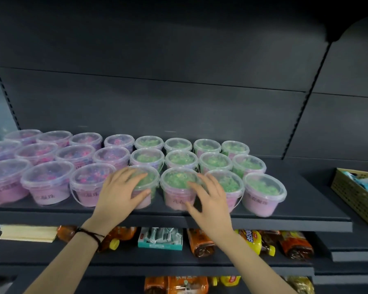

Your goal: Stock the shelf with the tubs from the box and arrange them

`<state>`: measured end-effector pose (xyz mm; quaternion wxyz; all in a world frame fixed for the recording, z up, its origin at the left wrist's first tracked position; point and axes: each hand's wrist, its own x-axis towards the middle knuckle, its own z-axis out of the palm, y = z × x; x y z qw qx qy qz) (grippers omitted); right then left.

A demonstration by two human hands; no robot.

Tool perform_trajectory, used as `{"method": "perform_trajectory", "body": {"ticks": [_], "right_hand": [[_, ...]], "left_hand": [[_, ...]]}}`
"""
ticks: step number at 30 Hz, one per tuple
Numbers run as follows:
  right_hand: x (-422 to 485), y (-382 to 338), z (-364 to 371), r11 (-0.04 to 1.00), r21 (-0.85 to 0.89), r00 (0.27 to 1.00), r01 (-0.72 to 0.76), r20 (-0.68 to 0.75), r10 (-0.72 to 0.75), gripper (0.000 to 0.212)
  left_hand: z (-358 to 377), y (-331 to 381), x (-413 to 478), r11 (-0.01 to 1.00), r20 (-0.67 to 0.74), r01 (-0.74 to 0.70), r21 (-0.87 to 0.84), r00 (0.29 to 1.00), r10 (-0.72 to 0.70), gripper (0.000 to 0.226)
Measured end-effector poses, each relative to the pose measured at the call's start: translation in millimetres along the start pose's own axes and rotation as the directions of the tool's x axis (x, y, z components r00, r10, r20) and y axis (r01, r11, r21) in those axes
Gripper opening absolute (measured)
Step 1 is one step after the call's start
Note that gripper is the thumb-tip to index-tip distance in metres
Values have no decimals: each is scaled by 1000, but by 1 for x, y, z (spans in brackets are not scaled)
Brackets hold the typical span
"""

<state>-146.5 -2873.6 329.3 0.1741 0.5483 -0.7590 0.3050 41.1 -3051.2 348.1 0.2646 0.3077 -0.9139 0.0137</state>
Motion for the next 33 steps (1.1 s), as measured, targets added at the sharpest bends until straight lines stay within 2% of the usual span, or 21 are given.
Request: {"method": "perform_trajectory", "body": {"ticks": [2, 4, 6, 8, 15, 20, 22, 25, 27, 30, 33], "right_hand": [[-17, 12, -5, 988, -86, 988, -125, -100, 116, 50], [-28, 25, -8, 962, -134, 966, -239, -137, 221, 52], [-31, 34, -8, 961, -130, 962, -246, -156, 225, 48], [-30, 37, -8, 965, -96, 959, -244, -171, 225, 42], [-22, 36, -10, 951, 3, 938, -308, -167, 304, 38], [-26, 37, -12, 959, 10, 957, -284, -59, 284, 54], [-27, 33, -13, 956, -10, 955, -293, -38, 293, 61], [-26, 23, -13, 945, -48, 947, -322, -18, 322, 69], [-24, 15, -12, 933, -71, 936, -352, 0, 353, 70], [-26, -10, -10, 922, -30, 922, -386, -3, 386, 64], [-28, -47, -3, 941, 82, 944, -328, -17, 331, 58]], "left_hand": [[-2, -4, -10, 993, -58, 73, 91, 996, -68, 66], [-3, -10, -21, 969, -84, 206, 133, 977, -196, 71], [-5, -17, -29, 932, -62, 344, 109, 939, -339, 78], [-3, -21, -31, 909, -21, 407, 86, 913, -407, 83], [2, -21, -28, 931, -59, 362, -45, 929, -364, 87], [-7, -24, -31, 926, 5, 350, -140, 936, -353, 87], [-9, -29, -33, 930, 14, 312, -192, 949, -315, 78], [-14, -42, -43, 921, -48, 221, -321, 967, -249, 54], [-21, -55, -52, 900, -68, 157, -406, 977, -201, 50], [-35, -80, -68, 893, -94, 86, -441, 985, -142, 45], [-42, -111, -84, 885, -152, 47, -463, 980, -131, 36]]}}
